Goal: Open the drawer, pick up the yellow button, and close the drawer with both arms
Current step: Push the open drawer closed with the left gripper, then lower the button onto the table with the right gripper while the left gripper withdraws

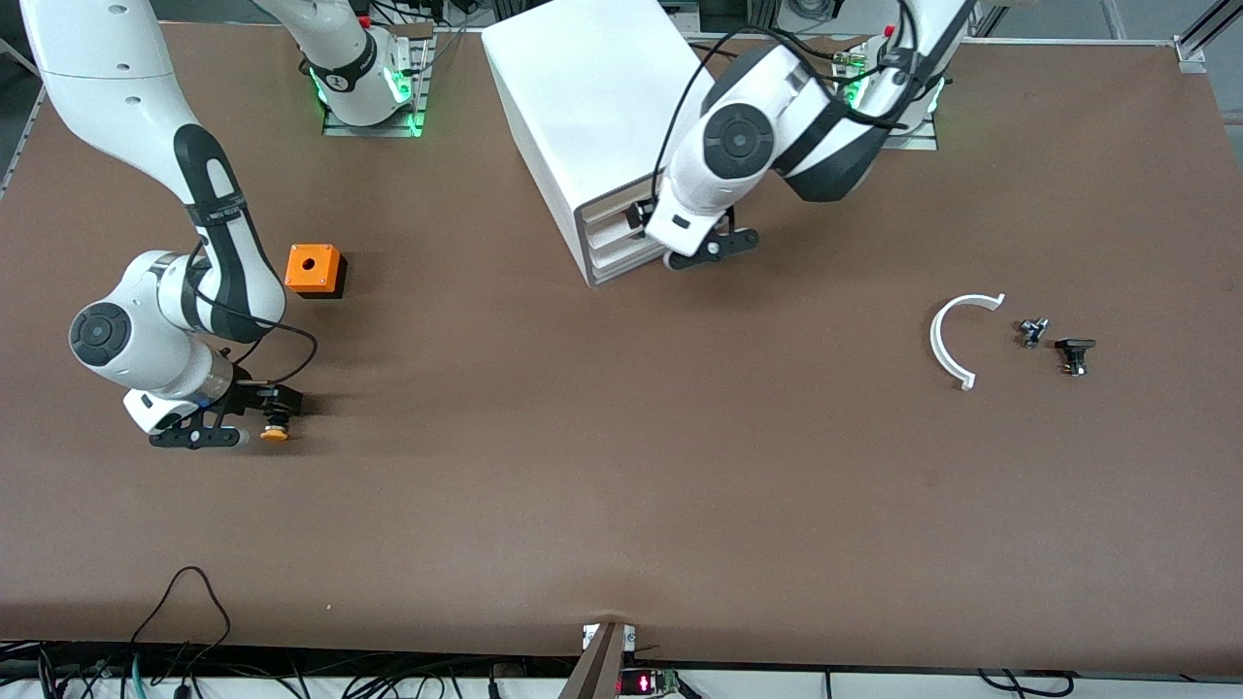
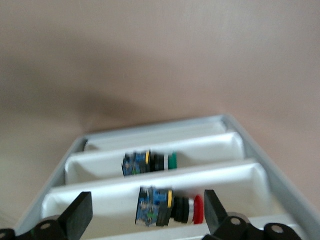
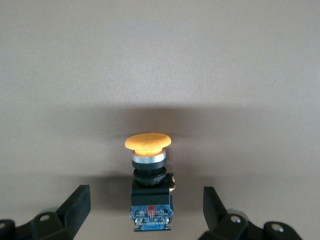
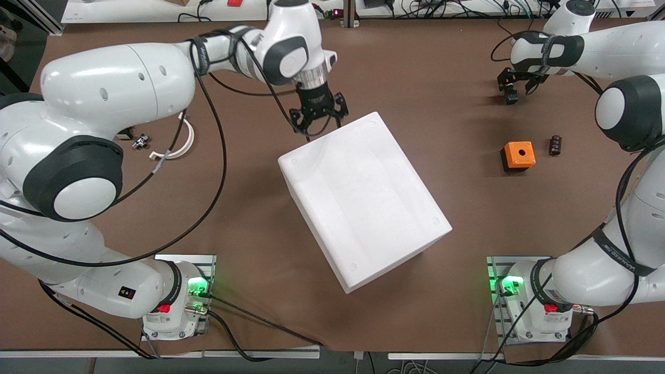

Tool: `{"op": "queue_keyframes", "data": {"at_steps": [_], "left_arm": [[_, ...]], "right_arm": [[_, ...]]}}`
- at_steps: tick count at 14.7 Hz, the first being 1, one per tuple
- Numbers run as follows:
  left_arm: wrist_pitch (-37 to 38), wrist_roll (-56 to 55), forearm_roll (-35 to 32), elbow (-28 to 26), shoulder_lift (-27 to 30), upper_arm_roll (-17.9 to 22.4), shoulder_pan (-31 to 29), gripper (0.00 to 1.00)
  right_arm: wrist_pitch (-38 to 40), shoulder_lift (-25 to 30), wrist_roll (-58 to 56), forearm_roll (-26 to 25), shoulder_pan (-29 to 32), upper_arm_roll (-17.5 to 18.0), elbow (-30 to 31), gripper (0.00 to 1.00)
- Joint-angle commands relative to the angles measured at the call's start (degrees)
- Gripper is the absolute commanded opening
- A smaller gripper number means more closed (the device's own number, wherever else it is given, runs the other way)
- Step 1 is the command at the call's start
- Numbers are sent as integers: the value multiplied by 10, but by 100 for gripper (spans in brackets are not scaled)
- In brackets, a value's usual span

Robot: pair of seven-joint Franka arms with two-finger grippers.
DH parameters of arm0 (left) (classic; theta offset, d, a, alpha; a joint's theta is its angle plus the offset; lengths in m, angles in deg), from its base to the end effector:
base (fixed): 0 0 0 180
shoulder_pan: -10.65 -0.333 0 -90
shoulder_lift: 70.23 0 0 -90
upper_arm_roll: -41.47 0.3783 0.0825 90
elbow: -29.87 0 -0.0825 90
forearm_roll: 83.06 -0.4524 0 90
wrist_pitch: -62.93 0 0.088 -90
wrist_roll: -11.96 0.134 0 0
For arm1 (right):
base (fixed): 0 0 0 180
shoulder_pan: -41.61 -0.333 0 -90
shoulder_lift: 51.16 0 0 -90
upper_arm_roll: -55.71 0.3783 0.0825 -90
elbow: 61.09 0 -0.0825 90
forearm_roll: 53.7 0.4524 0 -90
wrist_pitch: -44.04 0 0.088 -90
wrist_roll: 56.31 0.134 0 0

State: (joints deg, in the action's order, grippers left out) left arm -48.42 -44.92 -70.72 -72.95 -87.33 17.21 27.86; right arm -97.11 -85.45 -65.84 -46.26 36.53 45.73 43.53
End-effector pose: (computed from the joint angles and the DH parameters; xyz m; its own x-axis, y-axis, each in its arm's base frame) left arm 0.5164 -0.4582 0.3917 0.8827 0.3332 -0.3316 0.3688 -0.9282 0.0491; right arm 0.7333 -0.0532 0.1877 0.9987 0.0142 0.0489 0.0133 -0.9997 0.0198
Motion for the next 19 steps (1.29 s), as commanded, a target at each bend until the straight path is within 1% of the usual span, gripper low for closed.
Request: {"op": "queue_keyframes", "data": {"at_steps": [1, 5, 8, 10, 13, 15, 16, 17, 19], "left_arm": [[25, 38, -36, 32, 9, -2, -44, 99], [48, 159, -79, 63, 1, -1, -114, 99], [51, 215, -136, 71, -7, -1, -141, 99], [76, 262, -176, 73, -7, -1, -160, 99], [121, 348, -201, 76, -1, 1, -197, 99], [145, 404, -210, 96, -1, 3, -216, 99], [162, 434, -210, 105, 0, 14, -219, 99], [176, 462, -200, 120, 3, 32, -219, 99], [201, 535, -187, 117, 36, 56, -219, 99]], "right_arm": [[3, 24, -11, 12, 6, 7, 5, 100], [51, 60, -10, 11, 0, 9, 5, 100], [95, 101, -14, 9, -9, 10, 5, 100], [132, 133, -15, 5, -9, 9, 5, 100], [176, 181, -14, -5, -15, 10, 3, 100], [212, 208, -12, -7, -15, 9, 1, 100], [229, 217, -9, -15, -16, 9, -1, 100], [238, 229, -1, -35, -16, 10, -1, 100], [255, 248, 14, -44, -17, 10, -1, 100]]}}
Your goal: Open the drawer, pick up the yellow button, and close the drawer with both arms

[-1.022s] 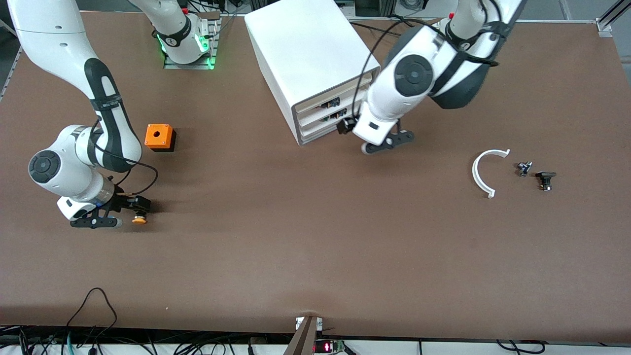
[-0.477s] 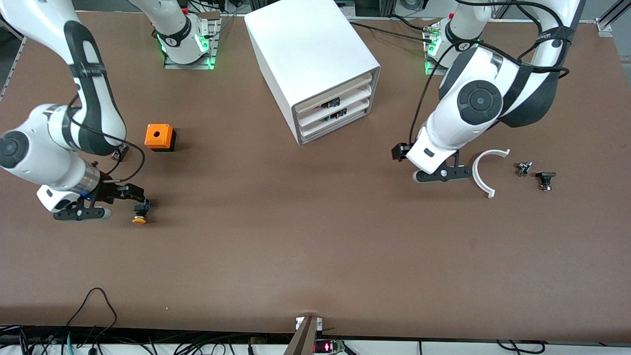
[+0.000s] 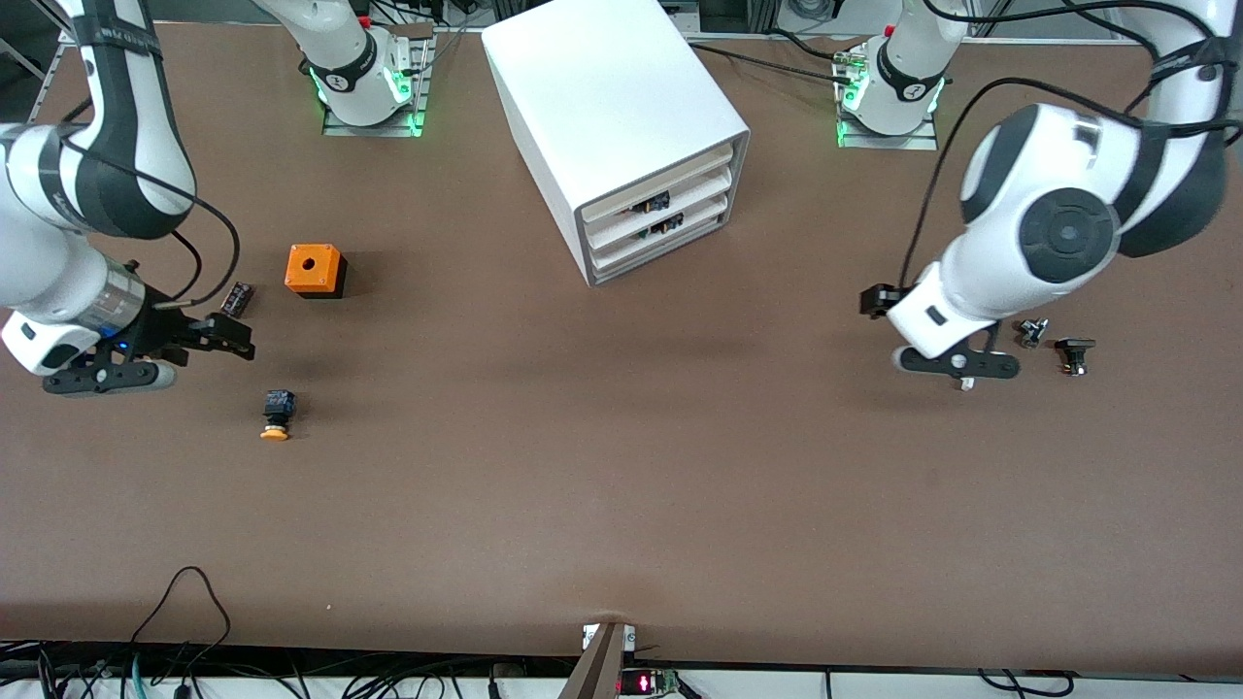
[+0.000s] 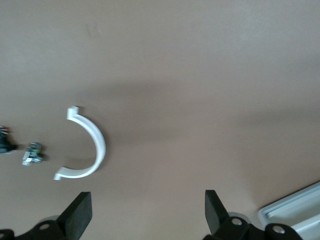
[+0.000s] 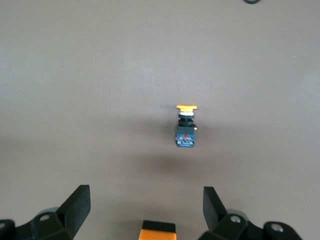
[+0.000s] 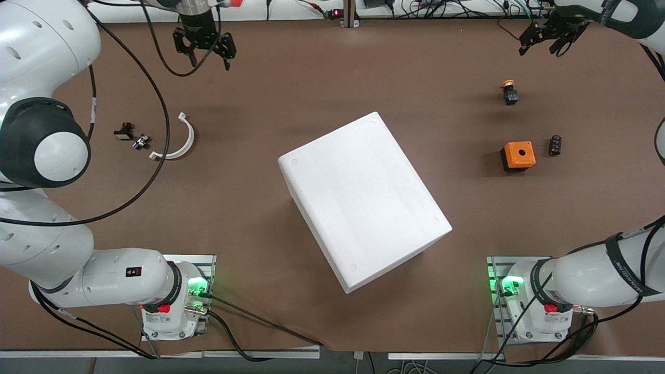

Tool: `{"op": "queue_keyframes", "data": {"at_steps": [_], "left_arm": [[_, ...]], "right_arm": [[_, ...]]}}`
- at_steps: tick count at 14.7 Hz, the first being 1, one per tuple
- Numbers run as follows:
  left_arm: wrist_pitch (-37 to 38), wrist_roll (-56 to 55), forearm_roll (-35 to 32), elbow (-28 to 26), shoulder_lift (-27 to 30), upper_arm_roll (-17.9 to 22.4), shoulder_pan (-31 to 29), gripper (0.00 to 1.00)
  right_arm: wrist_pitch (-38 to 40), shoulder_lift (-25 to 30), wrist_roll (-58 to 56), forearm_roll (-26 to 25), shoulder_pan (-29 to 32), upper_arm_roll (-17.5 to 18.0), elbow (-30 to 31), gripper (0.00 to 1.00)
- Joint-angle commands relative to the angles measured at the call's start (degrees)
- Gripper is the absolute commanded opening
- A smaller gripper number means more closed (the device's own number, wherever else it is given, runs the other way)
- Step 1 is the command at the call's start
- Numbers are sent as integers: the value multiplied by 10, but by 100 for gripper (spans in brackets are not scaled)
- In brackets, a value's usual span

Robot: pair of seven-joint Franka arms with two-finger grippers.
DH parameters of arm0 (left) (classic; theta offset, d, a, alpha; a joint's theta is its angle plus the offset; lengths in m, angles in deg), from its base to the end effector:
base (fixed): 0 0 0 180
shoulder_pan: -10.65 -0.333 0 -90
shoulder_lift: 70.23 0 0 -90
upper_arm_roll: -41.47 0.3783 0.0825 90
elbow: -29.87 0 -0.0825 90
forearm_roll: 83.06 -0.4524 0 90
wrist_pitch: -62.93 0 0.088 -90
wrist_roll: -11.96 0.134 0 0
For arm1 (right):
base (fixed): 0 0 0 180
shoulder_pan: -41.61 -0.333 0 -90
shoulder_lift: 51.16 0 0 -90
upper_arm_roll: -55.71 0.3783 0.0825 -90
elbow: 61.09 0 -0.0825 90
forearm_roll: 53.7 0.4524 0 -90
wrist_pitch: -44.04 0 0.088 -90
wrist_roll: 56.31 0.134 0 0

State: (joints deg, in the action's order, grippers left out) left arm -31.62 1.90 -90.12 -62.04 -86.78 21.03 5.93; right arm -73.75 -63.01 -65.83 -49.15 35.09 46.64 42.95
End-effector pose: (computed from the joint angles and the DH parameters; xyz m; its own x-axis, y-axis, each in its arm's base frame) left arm 0.6774 -0.1507 0.4666 0.9702 -0.1108 -0.2155 -0.1257 -0.9905 -0.0565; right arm 0.6935 -0.0192 0.4337 0.9952 0.0889 0.0415 0.0903 -0.9954 -0.0327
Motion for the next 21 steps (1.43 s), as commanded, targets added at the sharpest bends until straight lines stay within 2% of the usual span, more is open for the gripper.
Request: {"op": "queue_keyframes", "data": {"at_steps": [1, 3, 5, 7, 10, 15, 21], "left_arm": [[48, 103, 19, 7, 45, 49, 7, 99], [55, 137, 55, 3, 77, 100, 18, 99], [32, 137, 74, -39, 134, 151, 48, 99], [20, 139, 80, -58, 170, 199, 86, 99], [-23, 142, 75, -69, 184, 201, 94, 99], [-25, 140, 66, -80, 198, 187, 85, 99], [-2, 145, 66, -67, 193, 189, 75, 99]], "right_arm": [[33, 34, 18, -18, -1, 4, 5, 100], [47, 64, 48, -44, 20, 36, 5, 100], [87, 85, 70, -46, 61, 90, -3, 100], [120, 103, 85, -47, 69, 101, -13, 100], [163, 126, 91, -47, 68, 102, -36, 100], [262, 127, 124, -38, 66, 104, -98, 100], [271, 124, 96, -45, 67, 100, -127, 100]]}}
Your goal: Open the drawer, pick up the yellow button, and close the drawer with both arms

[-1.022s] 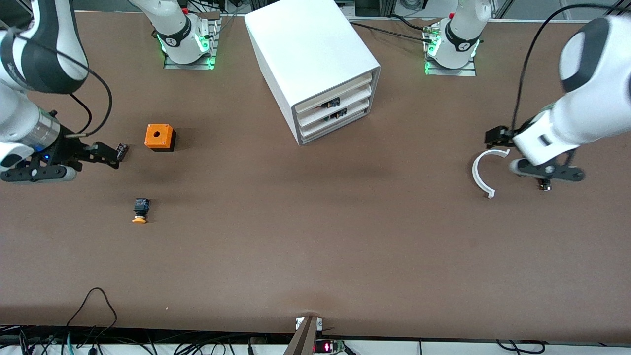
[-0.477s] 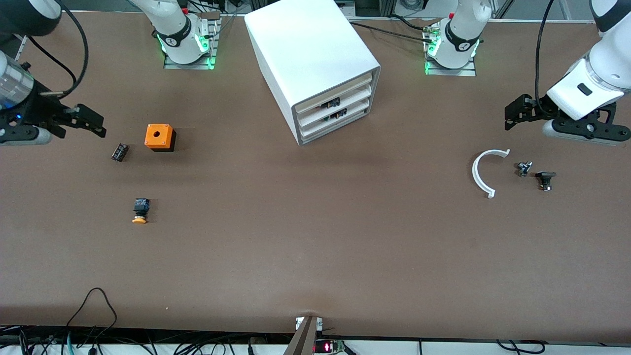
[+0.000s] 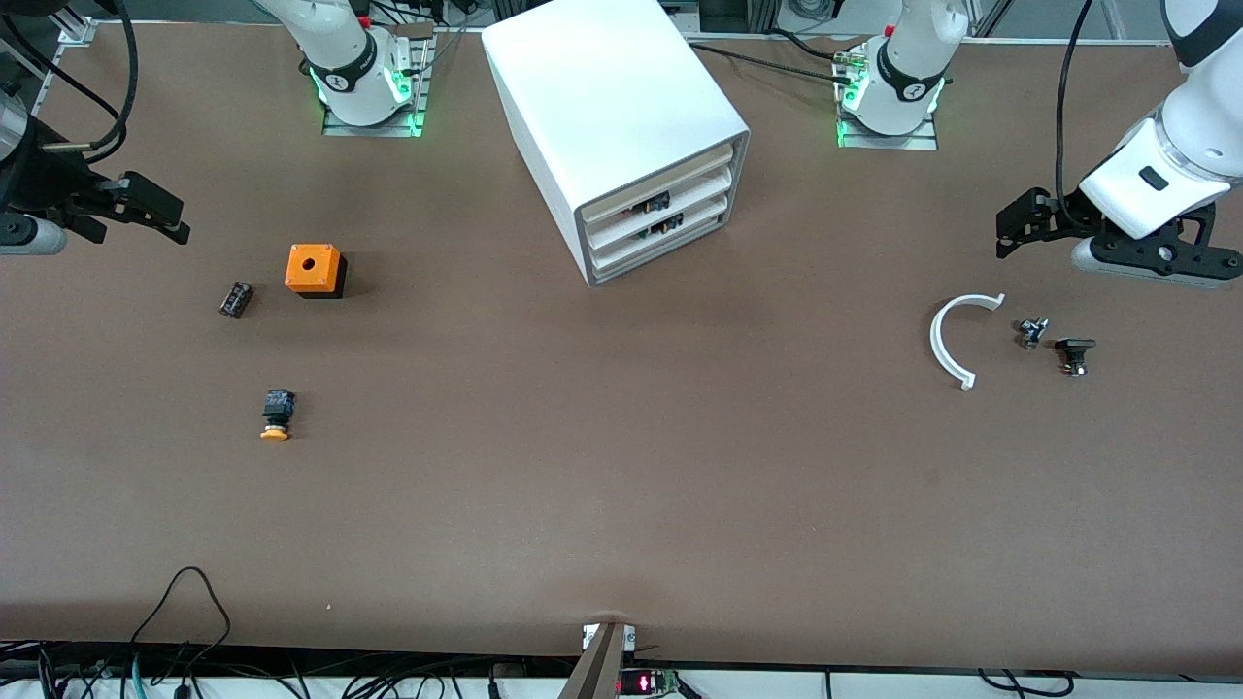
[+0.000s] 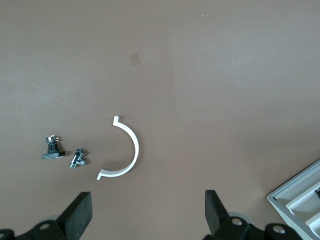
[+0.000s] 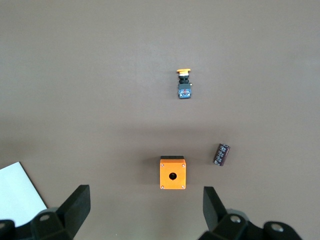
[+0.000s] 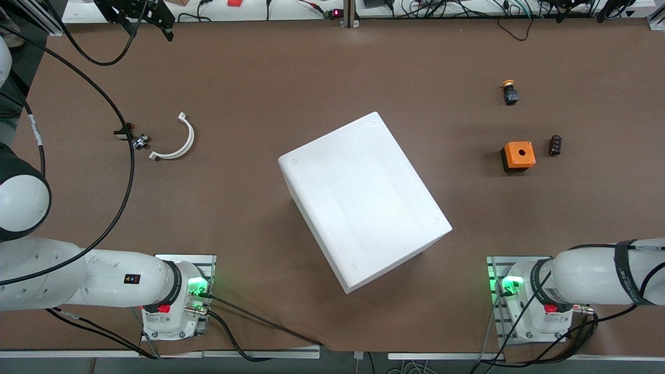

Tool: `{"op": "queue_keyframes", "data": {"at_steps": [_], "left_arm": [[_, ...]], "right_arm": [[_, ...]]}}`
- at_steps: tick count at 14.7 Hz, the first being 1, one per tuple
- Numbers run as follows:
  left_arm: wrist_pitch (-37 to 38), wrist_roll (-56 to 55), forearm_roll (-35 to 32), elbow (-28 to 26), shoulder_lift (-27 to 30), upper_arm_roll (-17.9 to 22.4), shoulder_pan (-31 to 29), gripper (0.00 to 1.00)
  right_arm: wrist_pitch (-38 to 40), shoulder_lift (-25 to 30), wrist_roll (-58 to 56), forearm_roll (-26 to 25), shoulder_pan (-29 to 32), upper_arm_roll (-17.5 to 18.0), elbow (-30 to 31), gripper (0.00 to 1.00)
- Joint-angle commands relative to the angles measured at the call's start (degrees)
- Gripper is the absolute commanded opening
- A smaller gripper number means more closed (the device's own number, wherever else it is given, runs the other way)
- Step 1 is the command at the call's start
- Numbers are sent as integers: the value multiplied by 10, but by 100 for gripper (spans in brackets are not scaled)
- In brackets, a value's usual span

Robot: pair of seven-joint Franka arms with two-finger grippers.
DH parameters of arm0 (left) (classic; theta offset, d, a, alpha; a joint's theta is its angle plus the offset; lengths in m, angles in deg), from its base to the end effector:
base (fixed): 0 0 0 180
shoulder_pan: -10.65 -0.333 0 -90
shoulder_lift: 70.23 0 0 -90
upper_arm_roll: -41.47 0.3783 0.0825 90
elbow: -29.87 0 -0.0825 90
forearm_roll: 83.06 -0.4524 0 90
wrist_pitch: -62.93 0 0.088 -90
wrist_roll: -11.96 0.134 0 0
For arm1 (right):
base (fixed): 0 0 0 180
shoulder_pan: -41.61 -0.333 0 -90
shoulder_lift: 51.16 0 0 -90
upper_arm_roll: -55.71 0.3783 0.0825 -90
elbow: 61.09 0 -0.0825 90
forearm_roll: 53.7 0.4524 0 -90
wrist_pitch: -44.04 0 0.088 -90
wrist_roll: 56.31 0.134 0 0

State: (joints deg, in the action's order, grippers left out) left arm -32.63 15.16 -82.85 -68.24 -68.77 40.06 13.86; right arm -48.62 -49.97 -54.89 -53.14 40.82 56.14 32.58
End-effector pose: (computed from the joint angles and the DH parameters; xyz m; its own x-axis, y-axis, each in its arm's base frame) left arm 0.6151 -0.0503 0.6072 0.9906 -0.1357 -0.0188 -0.1356 -0.9908 0.0041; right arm 0.6184 0.0145 0.6421 1.0000 -0.0039 0.0029 -0.0039 -0.9999 -0.0097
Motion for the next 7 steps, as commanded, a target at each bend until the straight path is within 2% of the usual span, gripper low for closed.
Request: {"op": "queue_keyframes", "data": {"at_steps": [1, 7], "left_arm": [[7, 12, -7, -3, 12, -3, -4, 99], [10, 11, -5, -2, 11, -2, -6, 99]], "right_arm": [[20, -8, -15, -3, 10, 4, -24, 100], [20, -8, -7, -4, 10, 6, -35, 100]]}}
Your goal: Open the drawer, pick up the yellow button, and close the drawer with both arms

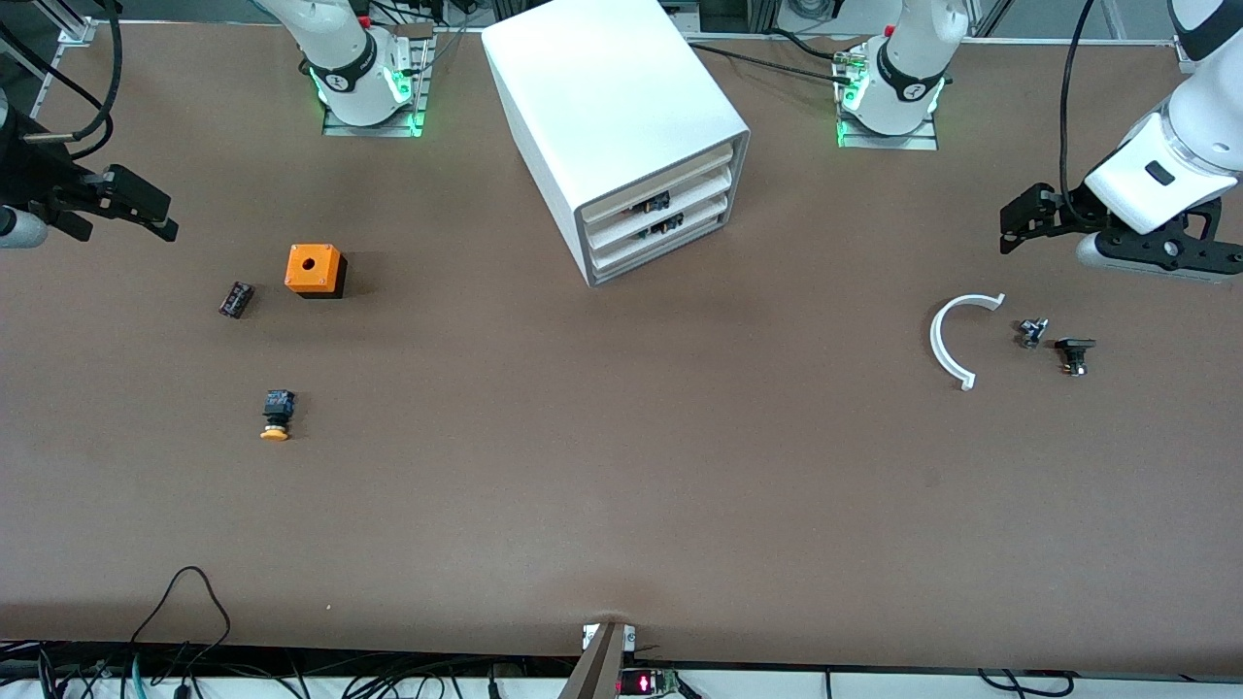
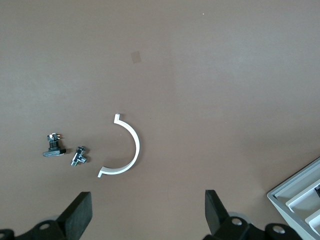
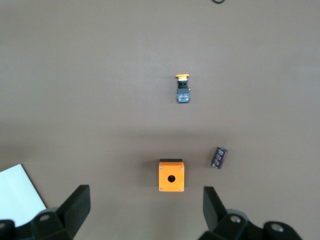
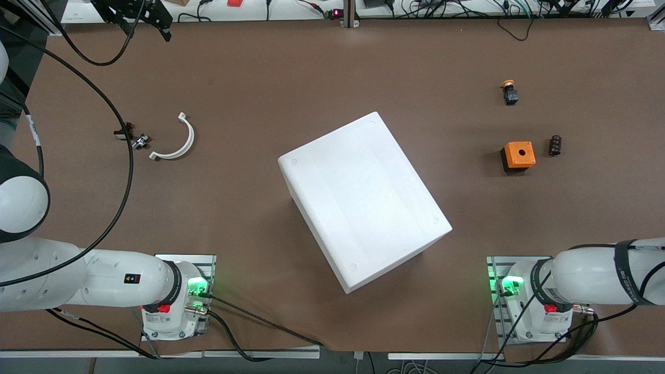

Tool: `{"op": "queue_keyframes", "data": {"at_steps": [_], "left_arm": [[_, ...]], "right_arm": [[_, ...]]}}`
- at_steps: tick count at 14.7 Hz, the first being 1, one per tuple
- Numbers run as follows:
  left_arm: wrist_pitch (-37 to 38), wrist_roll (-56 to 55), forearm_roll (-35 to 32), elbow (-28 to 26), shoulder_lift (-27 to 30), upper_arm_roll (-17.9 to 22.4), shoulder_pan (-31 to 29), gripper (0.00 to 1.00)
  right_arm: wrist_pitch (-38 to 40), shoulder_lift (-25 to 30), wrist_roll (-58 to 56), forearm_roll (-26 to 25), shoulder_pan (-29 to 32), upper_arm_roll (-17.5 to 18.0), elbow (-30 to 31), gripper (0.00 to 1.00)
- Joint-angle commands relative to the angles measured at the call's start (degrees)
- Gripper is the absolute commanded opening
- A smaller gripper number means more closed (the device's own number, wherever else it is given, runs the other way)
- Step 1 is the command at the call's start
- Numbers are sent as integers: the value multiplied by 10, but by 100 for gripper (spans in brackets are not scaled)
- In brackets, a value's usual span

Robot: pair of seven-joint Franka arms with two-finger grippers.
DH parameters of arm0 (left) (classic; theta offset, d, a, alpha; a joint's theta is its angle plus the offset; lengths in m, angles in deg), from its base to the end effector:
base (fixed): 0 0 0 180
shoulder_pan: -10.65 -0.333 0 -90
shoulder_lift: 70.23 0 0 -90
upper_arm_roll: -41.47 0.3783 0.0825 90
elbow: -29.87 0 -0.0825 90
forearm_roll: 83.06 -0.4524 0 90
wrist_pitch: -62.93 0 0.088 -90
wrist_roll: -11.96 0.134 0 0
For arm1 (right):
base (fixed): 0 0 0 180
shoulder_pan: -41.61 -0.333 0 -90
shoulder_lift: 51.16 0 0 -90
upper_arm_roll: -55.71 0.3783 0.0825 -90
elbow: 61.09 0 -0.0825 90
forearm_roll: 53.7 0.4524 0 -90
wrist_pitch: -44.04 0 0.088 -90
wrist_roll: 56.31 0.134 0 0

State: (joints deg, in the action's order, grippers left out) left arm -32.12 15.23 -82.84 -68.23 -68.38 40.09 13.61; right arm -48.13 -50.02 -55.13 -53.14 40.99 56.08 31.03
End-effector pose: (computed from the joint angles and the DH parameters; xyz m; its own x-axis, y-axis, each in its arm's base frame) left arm 0.6123 -0.0472 0.6107 0.9910 -0.1320 -0.0207 -0.1320 -0.9912 0.0042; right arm 0.6194 0.0120 0.6555 0.9998 -0.0037 0.0206 -0.0035 -0.9999 -0.0101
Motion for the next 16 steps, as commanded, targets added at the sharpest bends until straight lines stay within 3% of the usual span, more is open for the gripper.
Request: {"op": "queue_keyframes", "data": {"at_steps": [1, 16], "left_arm": [[4, 9, -7, 0, 7, -2, -3, 99], [7, 9, -8, 8, -4, -4, -2, 99]], "right_arm": [[16, -8, -5, -4, 8, 7, -19, 100], [16, -8, -3, -5, 7, 8, -19, 100]]}}
